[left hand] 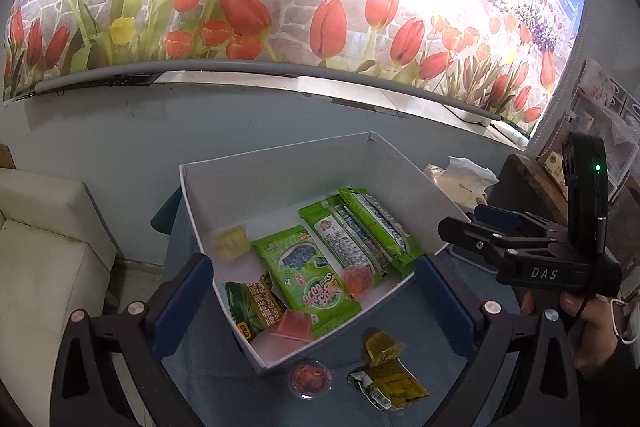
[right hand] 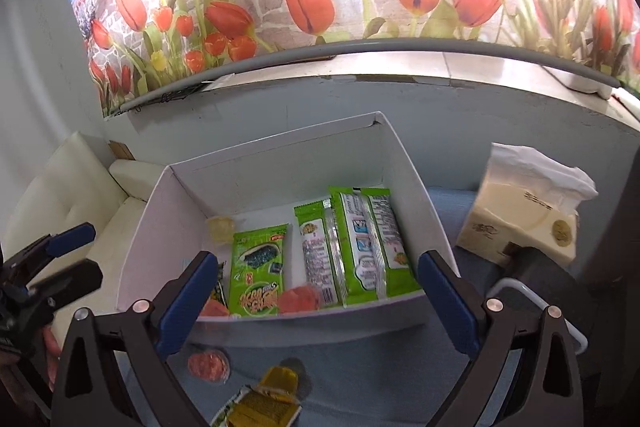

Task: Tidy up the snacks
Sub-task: 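Move the right tool to the yellow jelly cup and grasp it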

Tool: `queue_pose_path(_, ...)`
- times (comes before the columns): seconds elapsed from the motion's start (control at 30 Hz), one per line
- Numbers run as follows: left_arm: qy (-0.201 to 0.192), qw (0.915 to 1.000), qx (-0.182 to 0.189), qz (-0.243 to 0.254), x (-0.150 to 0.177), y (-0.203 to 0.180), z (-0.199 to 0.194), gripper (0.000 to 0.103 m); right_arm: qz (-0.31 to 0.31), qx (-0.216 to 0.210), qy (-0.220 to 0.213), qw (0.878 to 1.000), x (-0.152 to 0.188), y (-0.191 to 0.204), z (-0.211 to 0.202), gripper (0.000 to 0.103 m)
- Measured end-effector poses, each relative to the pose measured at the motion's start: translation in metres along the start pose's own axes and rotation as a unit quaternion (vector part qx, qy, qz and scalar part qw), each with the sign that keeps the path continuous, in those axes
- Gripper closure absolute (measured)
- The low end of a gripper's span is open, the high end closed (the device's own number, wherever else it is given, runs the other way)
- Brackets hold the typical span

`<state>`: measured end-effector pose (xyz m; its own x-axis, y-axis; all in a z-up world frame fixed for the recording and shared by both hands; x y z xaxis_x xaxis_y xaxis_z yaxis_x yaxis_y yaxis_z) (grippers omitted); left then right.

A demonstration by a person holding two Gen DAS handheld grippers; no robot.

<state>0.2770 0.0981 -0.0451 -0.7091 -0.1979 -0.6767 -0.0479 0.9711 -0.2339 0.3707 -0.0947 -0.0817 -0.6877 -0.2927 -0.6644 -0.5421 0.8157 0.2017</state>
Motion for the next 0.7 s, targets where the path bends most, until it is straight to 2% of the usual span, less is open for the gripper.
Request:
queue_pose_path(0.07,-0.007,1.0,-0.006,0.004,0.01,-0.006,-0.011,0.0,0.001,-0.007,-0.006,1.0,0.014,0.0,-0.012,0.001)
queue_pose_path(0.17,-0.016,0.9998,0.009,0.01,0.031,-0.017,-0.029,0.0,-0.003,-0.02,-0.008,1.0,0.044,0.0,-0.03,0.001)
queue_pose_path(0.3,-0.027,0.9992,0.015,0.026,0.063,-0.03,-0.052,0.0,-0.018,-0.003,-0.009,1.0,0.086,0.002,-0.047,0.001)
queue_pose_path(0.4,-0.023,0.9989,0.023,0.032,0.09,-0.039,-0.066,0.0,-0.017,-0.009,-0.003,1.0,0.12,0.006,-0.054,0.001)
queue_pose_path(0.53,-0.021,0.9987,0.035,0.029,0.127,-0.047,-0.085,0.0,-0.034,0.001,0.007,0.999,0.16,0.018,-0.048,0.001)
queue_pose_path(0.7,-0.007,0.9988,0.048,0.013,0.17,-0.052,-0.101,0.0,-0.042,0.01,0.04,0.998,0.19,0.03,-0.017,0.001)
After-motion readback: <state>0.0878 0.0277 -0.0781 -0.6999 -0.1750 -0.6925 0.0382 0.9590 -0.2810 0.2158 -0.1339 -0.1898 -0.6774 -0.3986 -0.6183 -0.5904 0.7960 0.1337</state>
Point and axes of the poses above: each gripper's, at about its wrist camera, not at the fingertips, and z roughly the way its jaws point, y to its left, x to its underside, the point moved 4 cm from there along z, roughly the way its jaws point, and after that the axes turned 4 degrees about y, right-handed, at the moved point
